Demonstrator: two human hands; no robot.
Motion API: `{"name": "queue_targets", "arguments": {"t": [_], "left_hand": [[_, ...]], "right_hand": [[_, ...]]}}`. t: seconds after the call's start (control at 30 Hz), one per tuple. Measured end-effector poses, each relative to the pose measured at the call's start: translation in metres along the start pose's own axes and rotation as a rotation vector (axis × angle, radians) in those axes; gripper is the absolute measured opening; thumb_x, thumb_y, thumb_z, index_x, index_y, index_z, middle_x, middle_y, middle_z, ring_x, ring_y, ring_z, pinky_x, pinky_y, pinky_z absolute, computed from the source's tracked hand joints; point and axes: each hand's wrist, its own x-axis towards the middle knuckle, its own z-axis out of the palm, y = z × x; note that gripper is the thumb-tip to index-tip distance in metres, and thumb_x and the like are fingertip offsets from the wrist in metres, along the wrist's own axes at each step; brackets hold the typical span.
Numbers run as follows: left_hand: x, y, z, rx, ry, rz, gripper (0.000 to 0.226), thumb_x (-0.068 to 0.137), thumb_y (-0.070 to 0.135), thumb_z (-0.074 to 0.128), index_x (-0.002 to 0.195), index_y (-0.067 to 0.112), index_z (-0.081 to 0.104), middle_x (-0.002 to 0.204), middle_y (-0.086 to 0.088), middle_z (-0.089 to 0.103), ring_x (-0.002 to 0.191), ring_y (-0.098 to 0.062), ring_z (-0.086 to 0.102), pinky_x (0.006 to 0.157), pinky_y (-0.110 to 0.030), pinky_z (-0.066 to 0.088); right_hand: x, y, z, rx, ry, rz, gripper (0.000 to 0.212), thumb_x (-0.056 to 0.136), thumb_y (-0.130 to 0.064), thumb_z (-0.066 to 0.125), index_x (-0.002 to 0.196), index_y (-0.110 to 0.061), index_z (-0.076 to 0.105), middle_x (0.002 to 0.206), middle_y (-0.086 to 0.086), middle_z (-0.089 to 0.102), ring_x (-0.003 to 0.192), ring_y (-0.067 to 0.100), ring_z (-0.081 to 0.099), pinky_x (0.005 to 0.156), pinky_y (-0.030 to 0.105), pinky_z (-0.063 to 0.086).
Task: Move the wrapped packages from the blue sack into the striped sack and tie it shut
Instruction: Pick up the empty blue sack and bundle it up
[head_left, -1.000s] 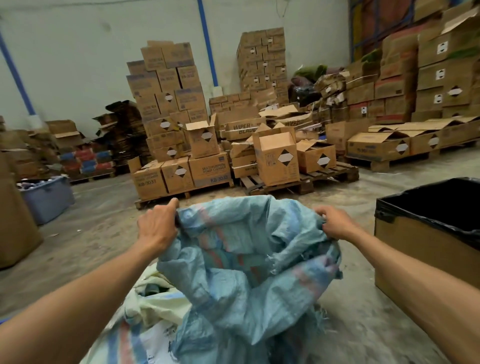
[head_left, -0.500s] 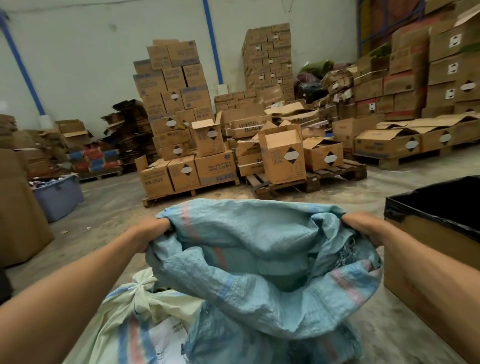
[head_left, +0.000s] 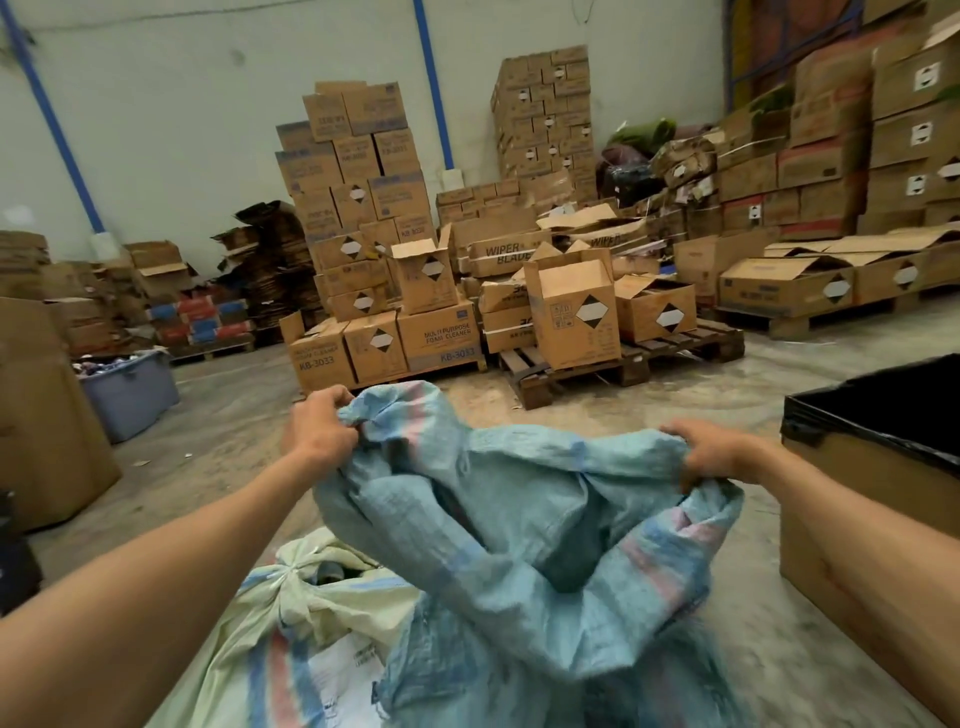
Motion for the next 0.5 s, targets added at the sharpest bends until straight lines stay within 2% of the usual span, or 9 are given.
{"name": "queue_targets", "arguments": {"t": [0.07, 0.17, 0.23, 0.3, 0.4, 0.43, 0.5], "left_hand": [[-0.008, -0.003, -0.006, 0.268, 0.173, 0.089, 0.03, 0.082, 0.002, 0.066, 0.1, 0.025, 0.057, 0.085, -0.006, 0.064, 0.074, -0.023, 0.054, 0.062, -0.035, 0.045], [-0.01, -0.013, -0.014, 0.347, 0.296, 0.074, 0.031, 0.09, 0.006, 0.062, 0.114, 0.024, 0.06, 0.083, -0.01, 0.065, 0.069, -0.022, 0.048, 0.059, -0.035, 0.04], [-0.008, -0.021, -0.017, 0.457, 0.325, 0.12, 0.015, 0.092, 0.012, 0.063, 0.104, 0.021, 0.066, 0.083, -0.01, 0.069, 0.065, -0.02, 0.047, 0.056, -0.034, 0.038], [-0.006, -0.027, -0.017, 0.575, 0.308, 0.163, 0.004, 0.092, 0.018, 0.062, 0.095, 0.02, 0.064, 0.083, -0.008, 0.068, 0.064, -0.021, 0.048, 0.056, -0.035, 0.039], [-0.001, -0.035, -0.012, 0.55, 0.122, 0.017, 0.013, 0.088, 0.02, 0.066, 0.099, 0.02, 0.059, 0.09, -0.006, 0.064, 0.074, -0.021, 0.051, 0.062, -0.035, 0.04], [0.002, -0.035, -0.012, 0.428, -0.015, -0.085, 0.021, 0.083, 0.017, 0.069, 0.101, 0.019, 0.059, 0.092, -0.007, 0.063, 0.079, -0.022, 0.054, 0.064, -0.035, 0.043], [0.007, -0.03, -0.017, -0.019, -0.341, -0.301, 0.035, 0.075, 0.0, 0.07, 0.108, 0.006, 0.059, 0.097, -0.014, 0.064, 0.087, -0.028, 0.061, 0.07, -0.038, 0.055]], "right_hand": [[0.006, 0.015, 0.006, -0.253, 0.232, 0.036, 0.036, 0.08, 0.002, 0.065, 0.109, -0.017, 0.056, 0.114, 0.01, 0.062, 0.101, 0.026, 0.061, 0.08, 0.037, 0.055], [0.004, 0.038, 0.011, -0.409, 0.463, 0.126, 0.019, 0.081, -0.011, 0.064, 0.095, -0.018, 0.053, 0.105, 0.012, 0.065, 0.097, 0.032, 0.062, 0.073, 0.033, 0.048], [-0.002, 0.044, 0.011, -0.422, 0.537, 0.205, 0.01, 0.085, -0.015, 0.061, 0.091, -0.016, 0.053, 0.104, 0.014, 0.066, 0.095, 0.034, 0.063, 0.07, 0.033, 0.045], [-0.005, 0.045, 0.009, -0.408, 0.575, 0.268, 0.003, 0.089, -0.017, 0.059, 0.092, -0.016, 0.058, 0.105, 0.015, 0.066, 0.099, 0.034, 0.062, 0.074, 0.035, 0.044], [-0.006, 0.042, 0.0, -0.291, 0.575, 0.318, 0.013, 0.089, -0.025, 0.061, 0.091, -0.013, 0.062, 0.097, 0.014, 0.063, 0.098, 0.034, 0.062, 0.081, 0.036, 0.047], [-0.006, 0.041, -0.003, -0.212, 0.539, 0.321, 0.018, 0.089, -0.027, 0.061, 0.089, -0.01, 0.063, 0.094, 0.014, 0.062, 0.09, 0.033, 0.062, 0.079, 0.035, 0.048], [-0.002, 0.042, -0.009, 0.074, 0.449, 0.31, 0.02, 0.093, -0.024, 0.059, 0.088, -0.005, 0.061, 0.09, 0.014, 0.061, 0.073, 0.028, 0.058, 0.072, 0.034, 0.047]]}}
